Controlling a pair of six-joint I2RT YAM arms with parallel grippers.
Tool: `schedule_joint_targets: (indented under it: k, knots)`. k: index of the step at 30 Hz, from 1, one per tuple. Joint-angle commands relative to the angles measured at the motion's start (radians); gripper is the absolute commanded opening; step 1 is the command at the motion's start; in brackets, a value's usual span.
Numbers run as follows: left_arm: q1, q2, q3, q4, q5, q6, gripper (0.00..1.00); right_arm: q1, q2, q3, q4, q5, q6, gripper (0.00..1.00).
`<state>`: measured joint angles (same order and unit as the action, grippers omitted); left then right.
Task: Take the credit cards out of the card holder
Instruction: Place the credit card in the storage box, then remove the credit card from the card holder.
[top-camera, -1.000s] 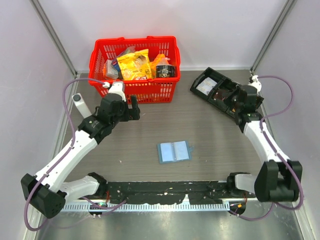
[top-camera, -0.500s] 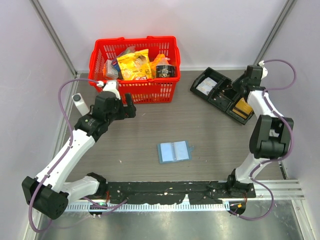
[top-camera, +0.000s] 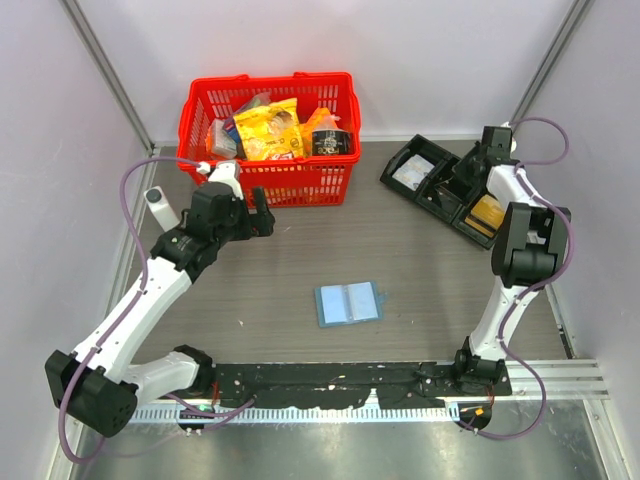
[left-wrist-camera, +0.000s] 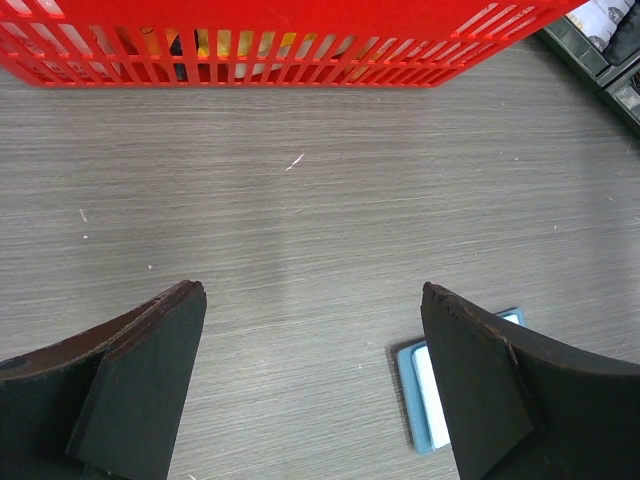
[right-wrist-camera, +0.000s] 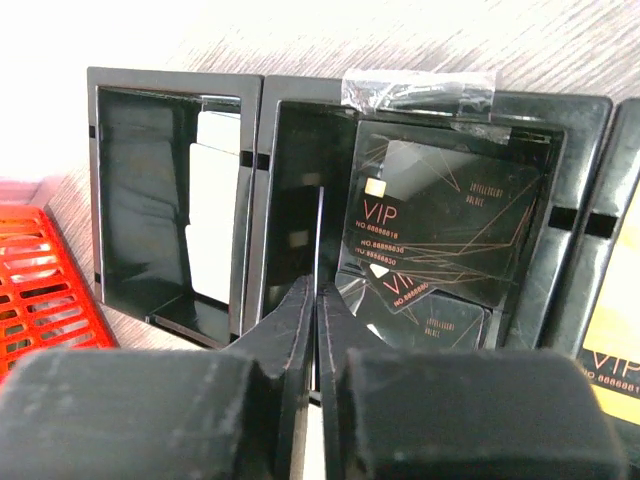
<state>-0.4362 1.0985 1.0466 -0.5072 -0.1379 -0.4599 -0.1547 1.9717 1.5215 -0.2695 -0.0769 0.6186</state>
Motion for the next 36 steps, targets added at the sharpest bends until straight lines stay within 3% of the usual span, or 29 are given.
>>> schedule_joint_targets:
  k: [1, 7, 12, 19, 27, 36]
  knots:
    - [0.005, 0.0, 0.001, 0.012, 0.014, 0.009, 0.92, -0.011, 0.013, 0.078, -0.033, 0.003, -0.003, 0.14]
    - [0.005, -0.011, -0.007, 0.021, 0.017, 0.006, 0.92, -0.022, -0.016, 0.08, -0.088, 0.127, -0.014, 0.4]
    - [0.005, -0.025, -0.017, 0.038, 0.029, 0.001, 0.91, -0.022, -0.089, 0.059, -0.114, 0.203, -0.028, 0.43]
    - [-0.005, -0.045, -0.033, 0.082, 0.133, -0.071, 0.82, 0.02, -0.321, -0.088, -0.1, 0.167, -0.045, 0.48]
    - [-0.145, -0.089, -0.109, 0.093, 0.147, -0.209, 0.79, 0.274, -0.637, -0.34, -0.152, 0.216, -0.125, 0.52]
    - [-0.387, -0.062, -0.25, 0.167, 0.058, -0.407, 0.77, 0.572, -0.882, -0.615, -0.162, 0.233, -0.002, 0.54]
